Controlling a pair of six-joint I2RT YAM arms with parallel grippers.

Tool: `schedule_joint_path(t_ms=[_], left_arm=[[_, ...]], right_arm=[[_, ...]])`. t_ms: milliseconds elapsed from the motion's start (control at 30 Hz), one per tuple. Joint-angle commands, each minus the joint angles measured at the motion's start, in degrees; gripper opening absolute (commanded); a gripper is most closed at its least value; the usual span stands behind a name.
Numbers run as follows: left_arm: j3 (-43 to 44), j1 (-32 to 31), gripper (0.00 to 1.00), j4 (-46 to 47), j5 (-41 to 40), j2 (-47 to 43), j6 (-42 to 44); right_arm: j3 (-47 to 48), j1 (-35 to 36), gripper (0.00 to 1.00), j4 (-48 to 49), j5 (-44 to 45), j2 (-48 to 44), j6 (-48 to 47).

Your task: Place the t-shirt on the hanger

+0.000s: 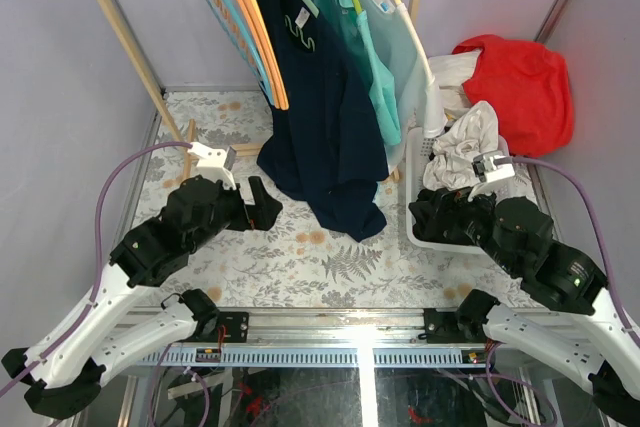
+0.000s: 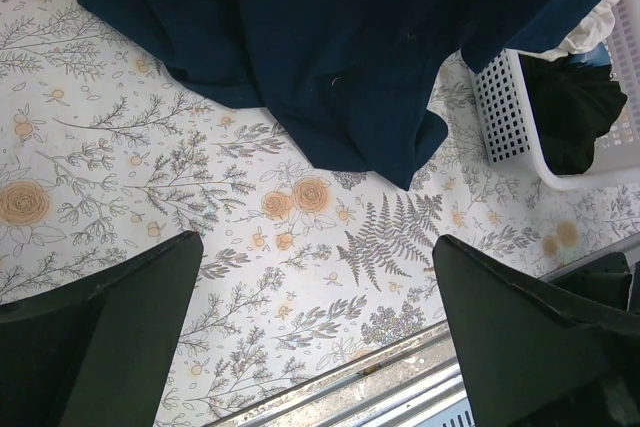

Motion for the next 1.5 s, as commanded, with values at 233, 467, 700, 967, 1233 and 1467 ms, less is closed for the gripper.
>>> schedule_joint_path(t_ms=[233,467,700,967,1233,1467], left_arm=[[0.0,0.3,1.00,3.4,-0.3,-0.6,0.8],[0.3,0.2,1.00,3.4,-0.2,-0.5,0.8],[2.0,0.3,1.00,6.2,-0.2,2.6,2.1],[4.1,0.3,1.00,8.5,-0.7,6.2,3.9],[1.6,0.4,1.00,9.9,5.7,8.9,4.3],[-4.6,0.4,1.00,12.4,5.9,6.1,2.7]], right_arm=[[-0.2,-0.2,0.99,2.6,0.0,0.5,0.0],[0.0,-0.2,0.99,2.0,2.4,0.1,2.4],[11.9,-0.3,0.99,-8.6,19.1,11.4,3.2],[18.5,-25.6,0.93,-7.4,-0.3,29.2,1.8],[18.0,-44.8,0.75,-3.0,-15.0,42.8,3.3],[17.6,-47.8,0.75,0.7,-13.8,50.5,4.6]])
